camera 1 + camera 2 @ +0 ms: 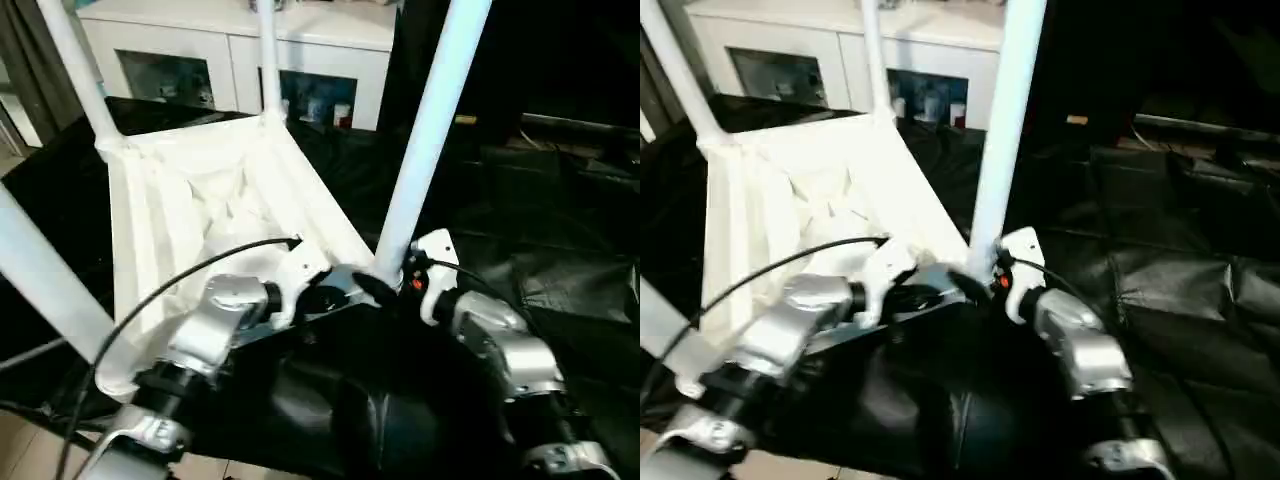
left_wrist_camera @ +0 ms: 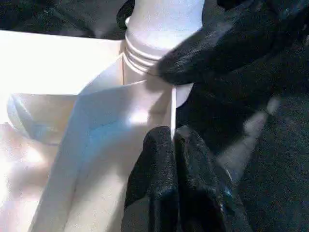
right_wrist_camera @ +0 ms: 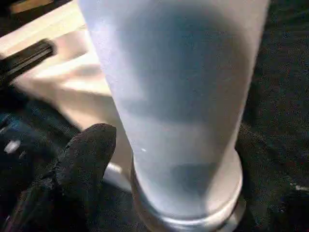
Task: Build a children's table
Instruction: Rotate leg to tighten
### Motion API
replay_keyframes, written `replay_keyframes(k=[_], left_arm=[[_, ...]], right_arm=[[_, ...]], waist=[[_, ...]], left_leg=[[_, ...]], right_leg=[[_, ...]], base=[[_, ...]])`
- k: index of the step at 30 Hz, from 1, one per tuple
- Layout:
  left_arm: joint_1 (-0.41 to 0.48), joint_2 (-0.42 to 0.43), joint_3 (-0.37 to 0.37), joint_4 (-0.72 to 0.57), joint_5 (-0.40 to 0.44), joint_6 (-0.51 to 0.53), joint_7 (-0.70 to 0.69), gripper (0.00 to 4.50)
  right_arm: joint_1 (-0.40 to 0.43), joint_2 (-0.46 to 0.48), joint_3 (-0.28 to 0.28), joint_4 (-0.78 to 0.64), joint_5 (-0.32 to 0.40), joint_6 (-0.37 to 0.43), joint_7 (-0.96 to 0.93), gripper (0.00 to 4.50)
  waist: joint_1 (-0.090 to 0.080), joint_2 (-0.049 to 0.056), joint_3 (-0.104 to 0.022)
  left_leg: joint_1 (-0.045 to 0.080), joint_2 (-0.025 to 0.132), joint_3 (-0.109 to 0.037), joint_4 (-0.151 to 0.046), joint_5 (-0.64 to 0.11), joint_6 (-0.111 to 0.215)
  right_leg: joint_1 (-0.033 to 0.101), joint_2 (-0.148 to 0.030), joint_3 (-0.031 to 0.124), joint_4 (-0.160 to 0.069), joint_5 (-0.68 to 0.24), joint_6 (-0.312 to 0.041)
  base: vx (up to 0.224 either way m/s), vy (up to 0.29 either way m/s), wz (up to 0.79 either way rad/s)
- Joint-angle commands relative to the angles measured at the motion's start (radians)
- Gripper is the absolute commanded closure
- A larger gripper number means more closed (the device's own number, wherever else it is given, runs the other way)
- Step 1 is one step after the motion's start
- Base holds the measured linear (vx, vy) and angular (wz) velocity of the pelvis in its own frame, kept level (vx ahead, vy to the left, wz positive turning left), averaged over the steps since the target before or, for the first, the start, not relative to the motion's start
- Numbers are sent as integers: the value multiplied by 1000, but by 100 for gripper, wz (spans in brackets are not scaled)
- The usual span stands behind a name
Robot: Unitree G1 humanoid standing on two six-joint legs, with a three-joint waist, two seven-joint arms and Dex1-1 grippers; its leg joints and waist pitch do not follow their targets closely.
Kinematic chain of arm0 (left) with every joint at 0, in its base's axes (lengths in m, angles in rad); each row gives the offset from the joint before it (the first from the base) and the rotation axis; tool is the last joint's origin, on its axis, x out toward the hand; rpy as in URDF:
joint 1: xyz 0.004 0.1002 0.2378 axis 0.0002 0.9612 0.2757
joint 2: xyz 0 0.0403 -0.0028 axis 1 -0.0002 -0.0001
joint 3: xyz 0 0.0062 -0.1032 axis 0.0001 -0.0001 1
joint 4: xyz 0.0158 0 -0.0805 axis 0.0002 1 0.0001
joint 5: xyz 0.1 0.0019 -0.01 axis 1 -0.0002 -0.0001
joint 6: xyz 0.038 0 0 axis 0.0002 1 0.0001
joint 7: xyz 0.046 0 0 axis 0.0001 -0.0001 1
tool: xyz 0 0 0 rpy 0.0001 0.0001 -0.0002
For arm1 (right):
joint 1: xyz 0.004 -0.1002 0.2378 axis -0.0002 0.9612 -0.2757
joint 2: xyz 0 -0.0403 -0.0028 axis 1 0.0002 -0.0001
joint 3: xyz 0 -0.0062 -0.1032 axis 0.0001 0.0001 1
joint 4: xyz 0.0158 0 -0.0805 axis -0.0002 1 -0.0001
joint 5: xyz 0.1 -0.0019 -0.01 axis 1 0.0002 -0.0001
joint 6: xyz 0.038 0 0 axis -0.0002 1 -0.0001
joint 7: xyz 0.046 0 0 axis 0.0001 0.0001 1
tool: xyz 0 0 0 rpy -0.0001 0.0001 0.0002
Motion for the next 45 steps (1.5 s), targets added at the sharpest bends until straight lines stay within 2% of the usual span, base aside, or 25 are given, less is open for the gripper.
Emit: replay_keyframes(k=[1,2,7,11,12,16,17,21,22,24,25,27,30,32,33,35,37,38,39,40,41,42,44,45], left_arm=[[5,9,-58,-37,-31,-13,-89,450],[9,38,-65,-46,-35,-14,-130,450],[17,87,-71,-69,-53,-4,-211,450],[19,112,-73,-84,-62,8,-238,450],[18,115,-71,-84,-64,8,-240,450],[16,120,-70,-83,-68,8,-248,450],[16,121,-70,-83,-68,6,-244,450],[14,119,-69,-81,-65,6,-235,450],[14,118,-69,-80,-64,6,-231,450],[14,113,-65,-75,-56,6,-208,450],[12,110,-62,-71,-54,5,-197,450],[7,98,-53,-59,-52,8,-164,450],[-3,62,-31,-28,-39,15,-81,450],[-13,30,-20,-5,-26,20,-16,450],[-19,12,-14,7,-20,23,19,450],[-28,-18,-6,24,-14,31,68,450],[-41,-78,-1,41,-9,43,143,450],[-46,-101,-1,45,-9,48,169,450],[-48,-128,-1,48,-6,50,196,450],[-47,-163,-9,41,-10,52,204,450],[-47,-172,-11,40,-11,52,208,450],[-47,-178,-16,39,-10,51,209,450],[-46,-182,-20,37,-8,50,212,450],[-44,-179,-25,33,-9,47,201,450]], right_arm=[[20,-16,129,-42,41,35,182,58],[19,-54,135,-53,41,36,230,58],[9,-117,141,-37,2,-6,302,58],[-6,-140,138,-21,8,-12,327,58],[-11,-145,139,-19,14,-8,336,81],[-16,-148,149,-15,16,-10,361,101],[-16,-146,152,-14,15,-13,363,125],[-10,-141,164,-16,12,-16,369,142],[-7,-141,165,-17,12,-18,369,163],[0,-135,164,-22,16,-7,360,168],[2,-132,163,-21,16,-5,352,171],[3,-115,155,-10,6,-12,308,179],[-10,-54,123,44,-34,-28,143,181],[-19,-6,96,83,-55,-31,19,181],[-23,19,80,96,-56,-21,-36,181],[-26,58,60,109,-55,-3,-109,182],[-33,124,48,130,-68,-1,-217,182],[-37,149,47,138,-74,-2,-255,182],[-41,174,50,147,-84,-10,-288,182],[-41,197,72,140,-87,-33,-273,182],[-41,203,78,139,-87,-40,-271,182],[-40,207,78,134,-75,-37,-256,182],[-39,210,74,128,-59,-29,-240,113],[-38,207,70,120,-46,-17,-224,113]], waist=[[5,-9,-46],[4,-8,-45],[7,-9,-45],[11,-10,-46],[12,-11,-45],[14,-13,-47],[15,-14,-47],[16,-14,-48],[17,-19,-49],[17,-18,-49],[16,-25,-49],[16,-22,-46],[11,-18,-38],[1,-20,-34],[0,-15,-34],[-12,-18,-34],[-14,-19,-33],[-16,-11,-32],[-18,-16,-32],[-18,-9,-30],[-17,-14,-33],[-15,-14,-34],[-14,-11,-36],[-12,-12,-36]], left_leg=[[5,16,-7,-59,-230,49],[6,16,-5,-58,-227,54],[9,18,-2,-55,-198,59],[10,18,-2,-54,-192,60],[11,18,-2,-55,-195,58],[11,18,-2,-53,-190,54],[10,17,-2,-52,-183,56],[10,17,-2,-51,-171,60],[10,17,-1,-50,-164,65],[11,17,-1,-49,-160,67],[10,17,0,-49,-158,70],[10,18,-1,-50,-166,69],[9,17,-3,-56,-226,30],[12,15,-9,-64,-315,-14],[13,15,-12,-67,-326,-22],[15,15,-14,-67,-362,-36],[16,14,-14,-67,-377,-30],[17,13,-14,-67,-382,-34],[14,12,-15,-67,-378,-34],[13,13,-16,-70,-381,-37],[13,12,-15,-67,-375,-31],[11,12,-13,-66,-358,-17],[8,12,-12,-66,-331,-4],[7,12,-10,-65,-314,2]], right_leg=[[39,-26,18,-77,-158,-200],[37,-24,19,-76,-146,-204],[38,-26,19,-68,-79,-244],[40,-26,19,-66,-74,-253],[40,-27,19,-66,-82,-254],[41,-27,19,-64,-76,-255],[42,-27,19,-63,-68,-255],[43,-27,19,-61,-56,-259],[44,-27,19,-60,-55,-257],[43,-27,19,-60,-52,-258],[43,-26,19,-60,-52,-258],[41,-27,19,-61,-73,-256],[35,-29,20,-72,-183,-233],[31,-30,18,-85,-331,-187],[30,-31,18,-86,-353,-175],[22,-29,19,-93,-387,-152],[18,-28,20,-98,-406,-142],[15,-28,22,-100,-405,-140],[17,-27,20,-99,-403,-138],[16,-27,20,-100,-404,-135],[19,-26,19,-100,-393,-131],[20,-26,21,-99,-367,-133],[23,-24,22,-94,-316,-143],[24,-23,22,-92,-282,-151]], base=[[0,0,0],[0,0,0],[0,0,0],[0,0,0],[0,0,0],[0,0,0],[0,0,0],[0,0,0],[0,0,0],[0,0,0],[0,0,0],[0,0,0],[0,0,0],[0,0,0],[0,0,0],[0,0,0],[0,0,0],[0,0,0],[0,0,0],[0,0,0],[0,0,0],[0,0,0],[0,0,0],[0,0,0]])
